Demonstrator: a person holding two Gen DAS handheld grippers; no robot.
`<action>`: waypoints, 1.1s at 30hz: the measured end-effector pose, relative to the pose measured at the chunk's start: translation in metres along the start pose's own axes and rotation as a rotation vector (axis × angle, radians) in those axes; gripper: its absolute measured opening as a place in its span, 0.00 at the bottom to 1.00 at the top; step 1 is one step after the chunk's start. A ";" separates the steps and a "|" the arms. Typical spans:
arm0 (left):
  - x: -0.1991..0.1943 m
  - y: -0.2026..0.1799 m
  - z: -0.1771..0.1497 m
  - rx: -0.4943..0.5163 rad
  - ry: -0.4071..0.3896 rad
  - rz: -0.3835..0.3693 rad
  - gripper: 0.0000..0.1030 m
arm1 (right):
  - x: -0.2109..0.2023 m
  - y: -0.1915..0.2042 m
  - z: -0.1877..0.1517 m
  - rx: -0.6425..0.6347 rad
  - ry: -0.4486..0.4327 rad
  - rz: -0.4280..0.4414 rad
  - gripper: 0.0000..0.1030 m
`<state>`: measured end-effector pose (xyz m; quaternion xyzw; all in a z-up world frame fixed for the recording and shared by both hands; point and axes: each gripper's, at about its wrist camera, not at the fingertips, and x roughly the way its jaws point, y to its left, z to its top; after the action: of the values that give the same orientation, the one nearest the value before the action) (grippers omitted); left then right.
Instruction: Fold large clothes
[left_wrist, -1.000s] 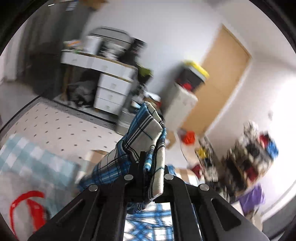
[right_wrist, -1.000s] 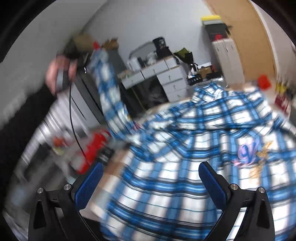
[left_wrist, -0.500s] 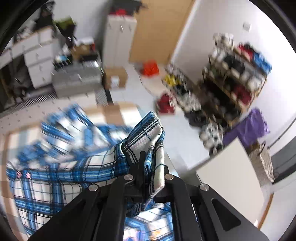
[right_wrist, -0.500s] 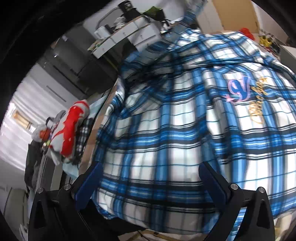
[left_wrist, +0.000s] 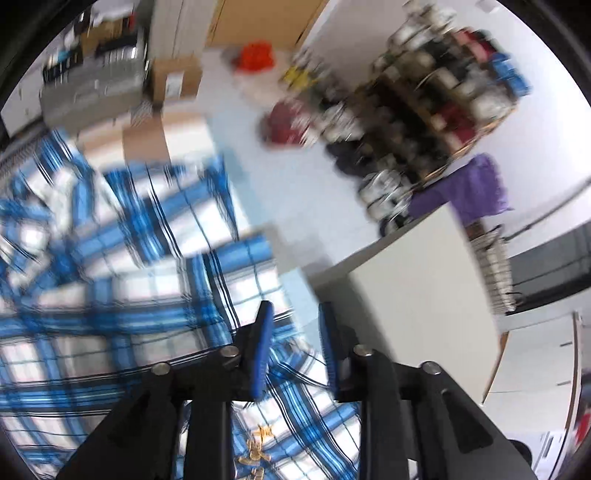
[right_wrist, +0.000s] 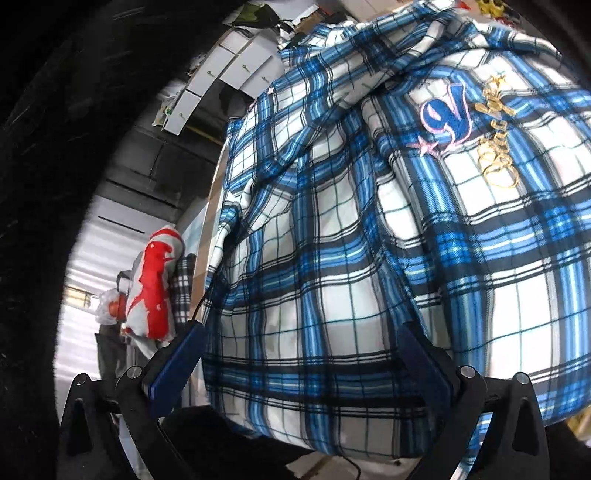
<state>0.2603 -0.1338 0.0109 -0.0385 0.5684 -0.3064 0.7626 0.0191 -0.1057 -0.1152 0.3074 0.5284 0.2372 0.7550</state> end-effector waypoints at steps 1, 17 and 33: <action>-0.026 0.001 -0.002 0.010 -0.042 -0.006 0.57 | 0.002 0.000 -0.001 0.002 0.009 -0.001 1.00; -0.103 0.271 -0.209 -0.446 -0.126 0.089 0.81 | -0.093 0.017 0.086 -0.163 -0.374 -0.166 1.00; -0.098 0.281 -0.215 -0.376 -0.186 -0.011 0.81 | 0.066 -0.026 0.312 -0.351 0.019 -0.715 0.90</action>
<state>0.1718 0.2062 -0.0963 -0.2114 0.5424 -0.1939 0.7896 0.3360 -0.1452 -0.0979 -0.0319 0.5605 0.0491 0.8261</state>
